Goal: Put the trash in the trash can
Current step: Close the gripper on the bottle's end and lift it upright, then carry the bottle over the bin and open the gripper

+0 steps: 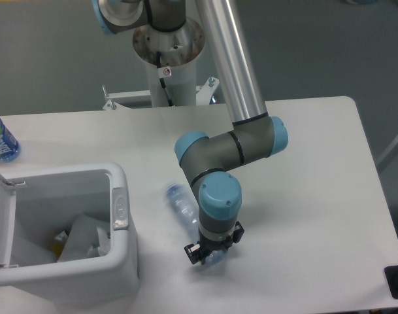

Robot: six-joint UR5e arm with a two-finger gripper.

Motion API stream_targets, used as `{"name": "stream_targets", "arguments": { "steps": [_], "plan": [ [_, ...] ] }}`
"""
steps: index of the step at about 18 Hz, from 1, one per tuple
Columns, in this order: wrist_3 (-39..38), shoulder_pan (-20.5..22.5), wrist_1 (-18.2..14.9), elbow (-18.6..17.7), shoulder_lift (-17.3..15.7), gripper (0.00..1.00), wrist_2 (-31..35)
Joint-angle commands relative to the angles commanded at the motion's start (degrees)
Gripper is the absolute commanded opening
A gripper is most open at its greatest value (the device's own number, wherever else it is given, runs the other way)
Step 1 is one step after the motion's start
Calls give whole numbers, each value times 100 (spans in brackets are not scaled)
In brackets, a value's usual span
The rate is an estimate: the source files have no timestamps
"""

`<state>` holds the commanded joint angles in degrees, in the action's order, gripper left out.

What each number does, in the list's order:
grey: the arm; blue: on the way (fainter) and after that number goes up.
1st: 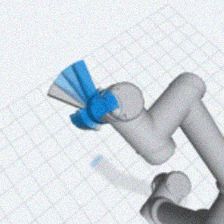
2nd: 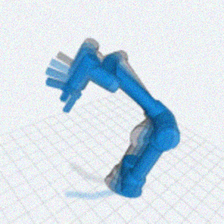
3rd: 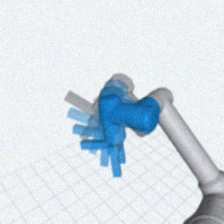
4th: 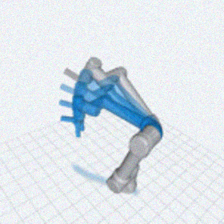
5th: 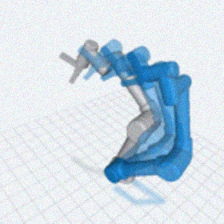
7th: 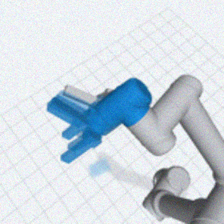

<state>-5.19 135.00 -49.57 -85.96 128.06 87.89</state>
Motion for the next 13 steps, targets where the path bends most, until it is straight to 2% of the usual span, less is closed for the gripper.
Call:
{"name": "stream_targets", "arguments": {
  "steps": [3, 7, 9, 10, 13],
  "plan": [
    [26, 9, 0, -9, -88, 60, 0],
    [88, 26, 0, 70, -368, 60, -26],
    [44, 140, -9, 315, -675, 60, -44],
    [0, 349, -17, 560, -990, 60, -192],
    [9, 553, 87, 1132, -1423, 60, -833]
  ]
}}
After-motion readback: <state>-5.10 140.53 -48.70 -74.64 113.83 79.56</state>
